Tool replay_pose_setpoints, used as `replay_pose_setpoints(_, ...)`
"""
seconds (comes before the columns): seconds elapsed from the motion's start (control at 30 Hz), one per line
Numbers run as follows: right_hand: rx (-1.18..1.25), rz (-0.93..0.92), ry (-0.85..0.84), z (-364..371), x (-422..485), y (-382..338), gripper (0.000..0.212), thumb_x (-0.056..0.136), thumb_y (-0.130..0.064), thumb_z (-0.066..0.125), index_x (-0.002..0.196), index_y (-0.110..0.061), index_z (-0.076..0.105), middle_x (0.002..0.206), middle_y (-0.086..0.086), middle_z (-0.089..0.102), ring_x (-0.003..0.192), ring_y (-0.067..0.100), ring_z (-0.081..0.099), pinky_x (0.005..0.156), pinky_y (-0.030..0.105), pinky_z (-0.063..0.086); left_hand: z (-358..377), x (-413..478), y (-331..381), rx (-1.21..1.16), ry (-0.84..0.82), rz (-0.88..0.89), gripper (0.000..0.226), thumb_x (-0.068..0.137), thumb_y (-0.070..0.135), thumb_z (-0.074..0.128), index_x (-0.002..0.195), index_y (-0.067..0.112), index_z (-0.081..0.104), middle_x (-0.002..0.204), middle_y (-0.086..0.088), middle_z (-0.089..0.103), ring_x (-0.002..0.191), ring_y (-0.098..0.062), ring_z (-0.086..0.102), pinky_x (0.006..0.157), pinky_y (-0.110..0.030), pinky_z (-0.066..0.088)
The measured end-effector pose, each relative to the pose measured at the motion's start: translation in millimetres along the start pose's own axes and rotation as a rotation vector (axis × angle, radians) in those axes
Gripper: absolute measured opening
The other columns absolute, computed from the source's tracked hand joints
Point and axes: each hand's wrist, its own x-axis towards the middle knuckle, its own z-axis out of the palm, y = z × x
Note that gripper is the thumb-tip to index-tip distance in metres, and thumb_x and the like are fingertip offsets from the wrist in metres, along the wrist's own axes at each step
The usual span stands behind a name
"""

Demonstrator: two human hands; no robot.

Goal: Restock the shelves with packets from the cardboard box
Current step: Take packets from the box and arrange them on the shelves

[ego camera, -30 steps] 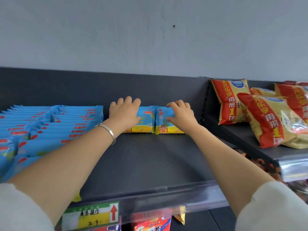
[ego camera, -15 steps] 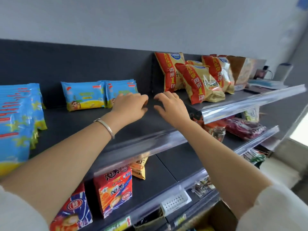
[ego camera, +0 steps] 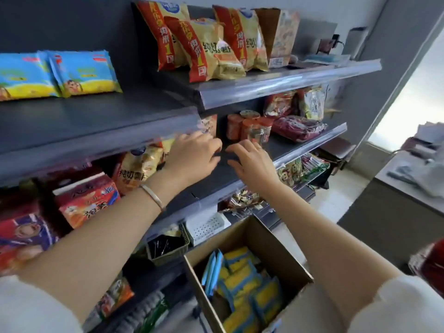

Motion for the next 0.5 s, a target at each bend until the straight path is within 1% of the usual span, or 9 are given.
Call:
replay_pose_setpoints(0.1,0.027,0.068,-0.116,13.8,-50.7,26.5,0.032,0.089,-0.021,0.059,0.12,-0.011,0.058,0.113,0.013,0.058,0.103,0.037,0.054,0.08,0.044,0.044,38.5,-16.5,40.3,-0.023,-0.192,-0.021,0.025,0.091,0.034,0.05,0.111,0.021,0.055,0.112,-0.002,0.059,0.109,-0.025,0.051,0.085,-0.036,0.038)
replay_pose_setpoints(0.23,0.024,0.153,-0.322,42.3,-114.2,51.7,0.034,0.092,-0.028,0.054,0.124,-0.017,0.053,0.119,0.009,0.053,0.112,0.034,0.05,0.086,0.043,0.044,88.7,-46.3,79.3,-0.072,-0.418,-0.059,0.027,0.093,0.034,0.046,0.114,0.02,0.054,0.115,-0.002,0.058,0.113,-0.025,0.05,0.09,-0.037,0.037)
replay_pose_setpoints(0.37,0.022,0.236,-0.546,69.2,-161.6,67.7,0.041,0.093,-0.032,0.051,0.133,-0.023,0.046,0.127,0.006,0.048,0.119,0.033,0.046,0.094,0.044,0.043,130.3,-74.2,98.6,-0.088,-0.603,-0.043,0.024,0.091,0.034,0.047,0.111,0.021,0.054,0.115,-0.002,0.058,0.113,-0.025,0.051,0.088,-0.036,0.037)
replay_pose_setpoints(0.5,0.037,0.291,-0.695,94.1,-192.4,79.8,0.042,0.094,-0.032,0.05,0.135,-0.025,0.043,0.131,0.006,0.046,0.121,0.032,0.045,0.095,0.042,0.044,170.1,-93.9,103.1,-0.129,-0.756,-0.026,0.024,0.093,0.033,0.048,0.114,0.023,0.052,0.114,-0.001,0.056,0.111,-0.024,0.051,0.089,-0.036,0.037)
